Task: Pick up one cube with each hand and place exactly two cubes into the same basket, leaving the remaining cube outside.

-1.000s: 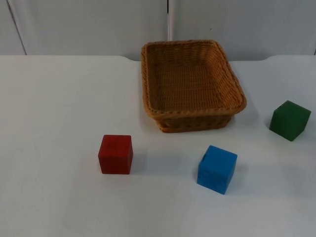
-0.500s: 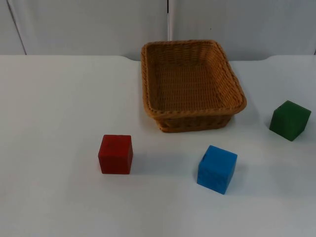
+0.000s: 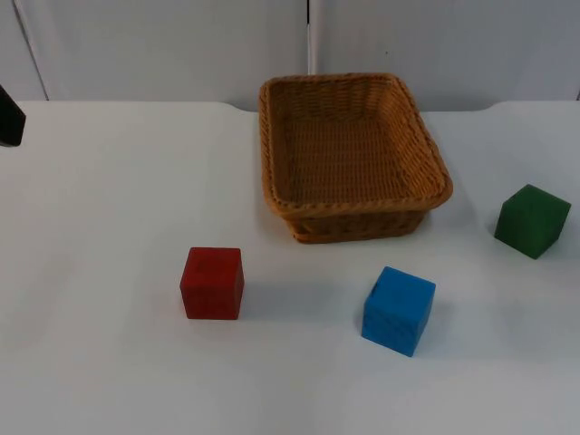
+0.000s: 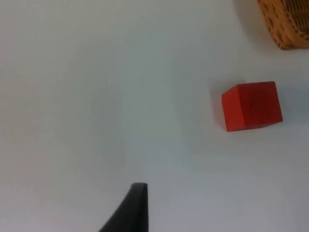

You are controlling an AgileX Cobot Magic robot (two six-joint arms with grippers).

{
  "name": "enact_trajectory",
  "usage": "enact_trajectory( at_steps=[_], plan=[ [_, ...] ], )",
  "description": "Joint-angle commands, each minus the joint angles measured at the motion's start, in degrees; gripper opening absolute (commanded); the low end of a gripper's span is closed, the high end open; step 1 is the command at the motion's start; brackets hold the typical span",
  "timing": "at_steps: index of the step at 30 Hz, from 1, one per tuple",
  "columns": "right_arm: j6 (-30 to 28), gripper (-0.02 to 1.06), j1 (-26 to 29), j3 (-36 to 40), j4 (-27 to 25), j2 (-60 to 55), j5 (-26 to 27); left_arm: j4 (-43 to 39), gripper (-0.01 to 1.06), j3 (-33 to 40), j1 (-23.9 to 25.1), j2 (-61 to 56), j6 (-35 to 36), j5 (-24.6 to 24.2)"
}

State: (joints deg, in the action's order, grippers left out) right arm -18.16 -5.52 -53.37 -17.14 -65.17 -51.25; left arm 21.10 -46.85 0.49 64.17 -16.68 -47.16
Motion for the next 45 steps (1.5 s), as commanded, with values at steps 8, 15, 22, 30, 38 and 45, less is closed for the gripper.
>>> enact_trajectory(
  at_steps=[8, 15, 22, 30, 38, 45],
  plan=[
    [-5.8, 1.05, 0.1, -0.4, -7.6, 0.1, 2.6, 3.6, 1.05, -0.5, 0.1, 3.5, -2.9, 2.0],
    [-8.7, 1.05, 0.1, -0.4, -10.0, -0.1, 3.0, 8.4, 1.05, -0.5, 0.1, 7.0, -7.4, 3.0],
    [-9.7, 1.05, -9.8, -1.2, -8.8, -7.3, 6.0, 8.2, 1.05, -2.8, -1.1, 11.3, -7.7, 2.5],
    [-1.0, 1.05, -22.8, -7.1, 3.5, -19.6, 8.2, 5.8, 1.05, -6.7, -8.0, 15.9, -6.9, 3.6],
    [1.2, 1.05, -28.5, -8.8, 7.0, -27.4, 12.9, 3.4, 1.05, -6.7, -11.2, 21.4, -5.2, 7.8],
    [1.2, 1.05, -28.4, -8.8, 9.0, -30.6, 13.9, 2.9, 1.05, -8.3, -12.7, 25.8, -4.9, 9.9]
  ],
)
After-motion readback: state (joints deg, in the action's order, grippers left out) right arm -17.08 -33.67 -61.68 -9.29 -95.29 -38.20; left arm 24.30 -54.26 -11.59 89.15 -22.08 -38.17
